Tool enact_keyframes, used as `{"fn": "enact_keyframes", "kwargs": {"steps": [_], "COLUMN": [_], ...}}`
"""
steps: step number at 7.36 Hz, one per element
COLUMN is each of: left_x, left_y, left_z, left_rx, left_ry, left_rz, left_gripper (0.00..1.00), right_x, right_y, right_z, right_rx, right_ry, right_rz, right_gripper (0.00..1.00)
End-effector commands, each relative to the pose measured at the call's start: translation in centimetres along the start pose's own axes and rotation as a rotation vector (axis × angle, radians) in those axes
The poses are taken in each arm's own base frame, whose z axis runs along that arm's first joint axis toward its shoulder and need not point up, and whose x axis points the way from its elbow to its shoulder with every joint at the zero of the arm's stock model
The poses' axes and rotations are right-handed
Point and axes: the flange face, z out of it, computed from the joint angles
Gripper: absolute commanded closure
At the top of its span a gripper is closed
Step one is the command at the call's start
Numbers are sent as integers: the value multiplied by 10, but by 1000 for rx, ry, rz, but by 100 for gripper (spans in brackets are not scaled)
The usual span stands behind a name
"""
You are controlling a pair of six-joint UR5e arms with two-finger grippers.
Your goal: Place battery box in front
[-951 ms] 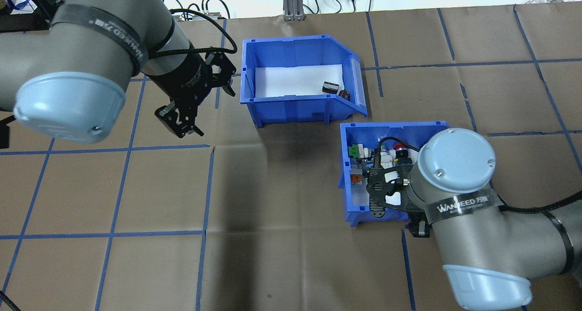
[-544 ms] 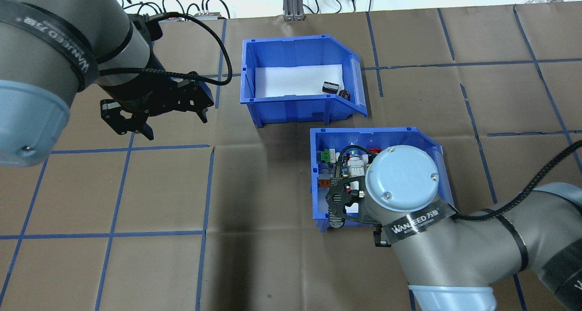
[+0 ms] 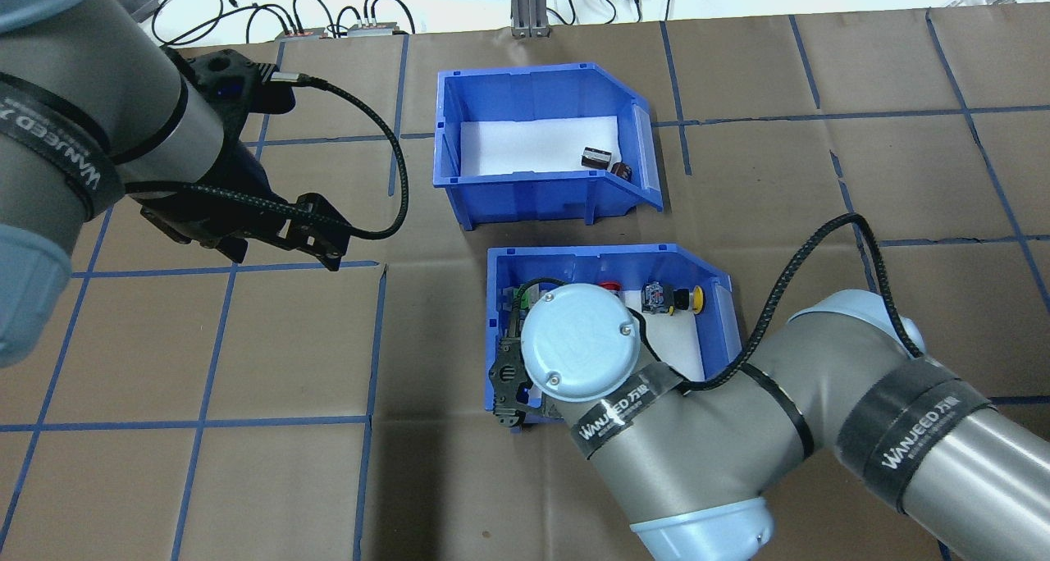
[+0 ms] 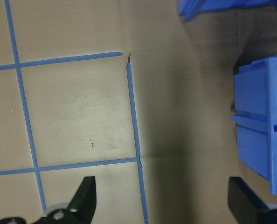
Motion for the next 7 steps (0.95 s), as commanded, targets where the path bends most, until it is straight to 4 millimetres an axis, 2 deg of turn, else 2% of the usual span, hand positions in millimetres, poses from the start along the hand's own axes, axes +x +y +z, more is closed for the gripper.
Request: {"fn": "enact_keyframes", "kwargs": {"steps": [1,2,3,4,5,6,7], "left_x": [-14,-15,-15,-16,-16,-17,-17], "left_y": [14,14,14,6,8,2,2], "left_z": [-1,-3,-2,0,6,11,9], "left_rx": [9,13,11,4,-7,1,13], "left_ry": [-11,-15,-16,-15,-12,-12,-13], "left_rz": [-15,-14,-12,-14,-12,-15,-12], "left_gripper": [1,1,1,1,1,1,1], "right_x": [-9,-9,-11,-10,-8,-4,0], "right_y": [-12,-13,-13,-14,-12,-11,-12], "right_z": [10,9,10,11,5,-4,-23], "right_rx": [-21,-20,-16,-14,-14,-4,17], "right_ry": [-19,-17,-22,-28,-8,4,28], "right_rz": [-7,2,22,37,40,47,51], "right_gripper": [92,91,79,1,0,0,0]}}
